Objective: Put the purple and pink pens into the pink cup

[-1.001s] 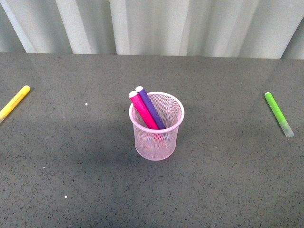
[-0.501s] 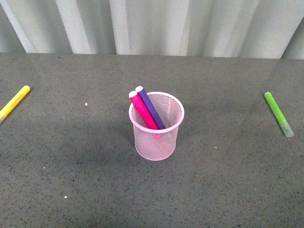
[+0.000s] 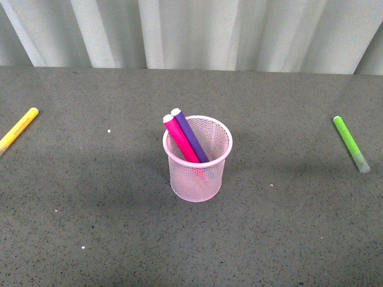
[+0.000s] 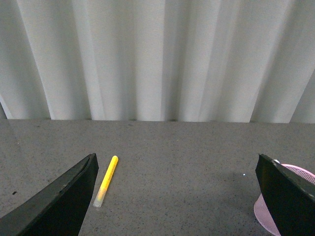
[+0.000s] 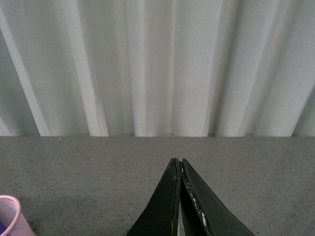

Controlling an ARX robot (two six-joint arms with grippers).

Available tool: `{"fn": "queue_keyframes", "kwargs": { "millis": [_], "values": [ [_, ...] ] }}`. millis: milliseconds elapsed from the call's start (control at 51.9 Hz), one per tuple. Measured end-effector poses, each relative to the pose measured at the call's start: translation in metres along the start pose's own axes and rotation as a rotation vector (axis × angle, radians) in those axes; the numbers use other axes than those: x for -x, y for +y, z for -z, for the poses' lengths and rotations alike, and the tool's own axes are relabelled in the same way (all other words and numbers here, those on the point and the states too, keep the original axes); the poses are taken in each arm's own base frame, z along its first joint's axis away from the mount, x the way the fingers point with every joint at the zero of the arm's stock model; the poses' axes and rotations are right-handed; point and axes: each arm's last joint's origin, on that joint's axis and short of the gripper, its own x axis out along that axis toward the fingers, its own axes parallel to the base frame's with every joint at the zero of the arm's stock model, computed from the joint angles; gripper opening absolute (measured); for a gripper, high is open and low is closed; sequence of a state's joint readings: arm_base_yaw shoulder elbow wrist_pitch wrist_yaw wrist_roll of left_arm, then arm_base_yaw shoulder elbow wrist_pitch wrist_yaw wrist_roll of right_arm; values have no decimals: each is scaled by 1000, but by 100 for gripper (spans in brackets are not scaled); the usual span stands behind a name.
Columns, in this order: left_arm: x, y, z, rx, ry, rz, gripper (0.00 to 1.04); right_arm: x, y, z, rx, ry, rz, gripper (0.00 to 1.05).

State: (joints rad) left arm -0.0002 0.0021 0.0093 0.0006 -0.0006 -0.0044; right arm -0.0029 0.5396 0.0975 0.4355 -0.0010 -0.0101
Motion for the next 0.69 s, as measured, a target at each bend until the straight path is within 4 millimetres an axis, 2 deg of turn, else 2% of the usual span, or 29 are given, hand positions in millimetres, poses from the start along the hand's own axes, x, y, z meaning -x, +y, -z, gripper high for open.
{"fn": "queue_keyframes", "kwargs": {
  "millis": [693],
  "values": [
    [0, 0, 0, 0, 0, 0, 98, 20, 0, 17, 0, -23, 1, 3]
  ]
}}
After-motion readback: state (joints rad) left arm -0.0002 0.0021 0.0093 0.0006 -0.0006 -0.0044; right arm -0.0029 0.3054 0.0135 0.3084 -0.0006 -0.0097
